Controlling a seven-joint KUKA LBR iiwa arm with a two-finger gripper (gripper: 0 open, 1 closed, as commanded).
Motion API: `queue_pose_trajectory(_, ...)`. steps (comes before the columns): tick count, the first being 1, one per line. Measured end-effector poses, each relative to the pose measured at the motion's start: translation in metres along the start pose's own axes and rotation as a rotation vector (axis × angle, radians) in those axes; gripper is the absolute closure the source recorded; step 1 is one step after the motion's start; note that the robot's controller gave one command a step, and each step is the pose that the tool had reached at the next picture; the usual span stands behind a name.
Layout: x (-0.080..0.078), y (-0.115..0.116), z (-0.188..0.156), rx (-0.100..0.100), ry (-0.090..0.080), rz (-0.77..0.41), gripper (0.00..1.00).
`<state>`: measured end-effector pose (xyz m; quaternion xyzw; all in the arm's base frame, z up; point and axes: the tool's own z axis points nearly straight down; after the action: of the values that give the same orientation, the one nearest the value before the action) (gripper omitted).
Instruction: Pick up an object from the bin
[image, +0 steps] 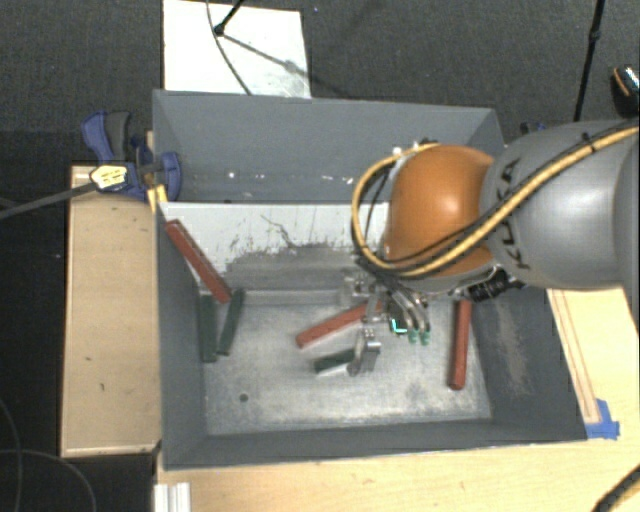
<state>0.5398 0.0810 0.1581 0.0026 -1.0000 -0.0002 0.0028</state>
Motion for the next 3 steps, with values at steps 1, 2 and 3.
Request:
queue_pose_trajectory(1,-0.05,0.005,0.091,0.0,-0.005,-0.053,0.0)
queue_pose_trajectory(2,-0.032,0.052,0.087,0.0,-0.005,-0.331,0.0)
queue_pose_trajectory(3,-0.032,0.051,0.087,0.0,-0.004,-0.324,1.0)
